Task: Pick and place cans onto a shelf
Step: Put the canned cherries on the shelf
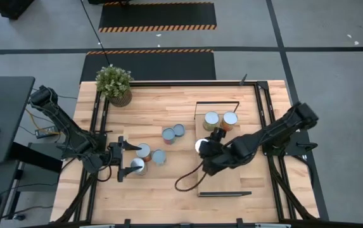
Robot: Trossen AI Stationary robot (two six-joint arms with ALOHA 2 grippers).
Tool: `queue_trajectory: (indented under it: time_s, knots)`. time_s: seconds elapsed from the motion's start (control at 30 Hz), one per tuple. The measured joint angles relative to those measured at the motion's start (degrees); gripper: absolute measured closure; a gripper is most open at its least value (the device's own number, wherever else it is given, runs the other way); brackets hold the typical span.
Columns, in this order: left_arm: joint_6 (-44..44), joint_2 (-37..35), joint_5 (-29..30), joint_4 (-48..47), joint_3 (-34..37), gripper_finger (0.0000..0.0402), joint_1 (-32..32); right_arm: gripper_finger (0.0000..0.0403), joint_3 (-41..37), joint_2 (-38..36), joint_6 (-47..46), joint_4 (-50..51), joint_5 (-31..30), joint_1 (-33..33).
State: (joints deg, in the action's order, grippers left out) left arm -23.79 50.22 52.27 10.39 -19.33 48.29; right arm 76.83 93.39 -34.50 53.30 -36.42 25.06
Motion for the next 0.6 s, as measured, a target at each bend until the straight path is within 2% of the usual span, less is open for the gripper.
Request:
queue_trajectory:
  time_s: [0.2, 0.3, 0.6]
  knots:
    - [0.08, 0.02, 0.0, 0.0, 0.01, 0.0017, 0.0, 0.0074, -12.45, -6.41, -9.03, -8.61, -5.38, -0.28]
    - [0.08, 0.02, 0.0, 0.0, 0.0, 0.0017, -0.02, 0.0073, -16.06, -6.77, -9.44, -12.98, -5.8, -0.31]
    - [0.0, 0.02, 0.0, -0.19, 0.02, 0.0017, -0.02, 0.0072, -18.49, -5.36, -8.77, -14.7, -9.86, -1.99]
